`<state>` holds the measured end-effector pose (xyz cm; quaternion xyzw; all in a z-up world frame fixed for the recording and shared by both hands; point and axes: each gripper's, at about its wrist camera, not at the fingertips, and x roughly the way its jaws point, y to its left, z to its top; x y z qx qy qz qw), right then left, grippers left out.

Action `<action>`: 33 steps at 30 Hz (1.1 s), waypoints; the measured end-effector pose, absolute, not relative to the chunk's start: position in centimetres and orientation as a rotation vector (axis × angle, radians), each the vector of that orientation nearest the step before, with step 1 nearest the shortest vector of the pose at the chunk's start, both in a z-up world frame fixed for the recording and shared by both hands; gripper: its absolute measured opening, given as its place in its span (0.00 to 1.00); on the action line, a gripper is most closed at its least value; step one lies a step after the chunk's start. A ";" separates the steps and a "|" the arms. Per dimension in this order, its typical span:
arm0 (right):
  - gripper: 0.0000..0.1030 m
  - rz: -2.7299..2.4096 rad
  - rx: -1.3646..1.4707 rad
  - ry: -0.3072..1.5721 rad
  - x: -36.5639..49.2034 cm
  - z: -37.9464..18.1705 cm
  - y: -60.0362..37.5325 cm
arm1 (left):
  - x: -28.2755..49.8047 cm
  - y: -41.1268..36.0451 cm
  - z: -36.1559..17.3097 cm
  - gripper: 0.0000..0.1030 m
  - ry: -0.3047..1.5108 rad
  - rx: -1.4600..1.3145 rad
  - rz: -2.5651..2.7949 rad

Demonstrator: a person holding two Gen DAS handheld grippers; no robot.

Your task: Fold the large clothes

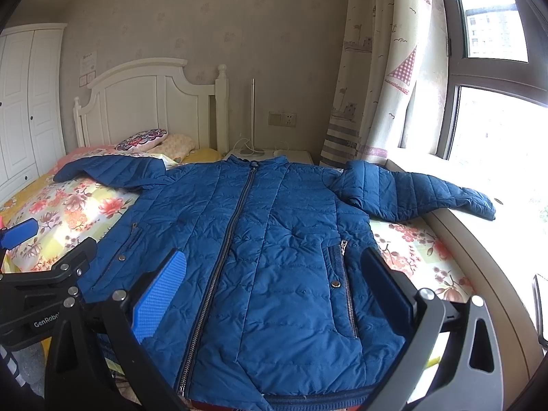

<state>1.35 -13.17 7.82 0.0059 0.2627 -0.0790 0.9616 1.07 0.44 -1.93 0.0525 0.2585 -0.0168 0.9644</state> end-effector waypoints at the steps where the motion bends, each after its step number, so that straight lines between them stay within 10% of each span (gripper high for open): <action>1: 0.98 -0.161 0.013 0.533 1.3 7.8 -13.2 | 1.1 0.6 -1.9 0.96 0.524 0.105 -0.033; 33: 0.98 -0.166 0.023 0.540 1.4 7.8 -13.5 | 1.1 0.4 -1.8 0.96 0.536 0.112 -0.027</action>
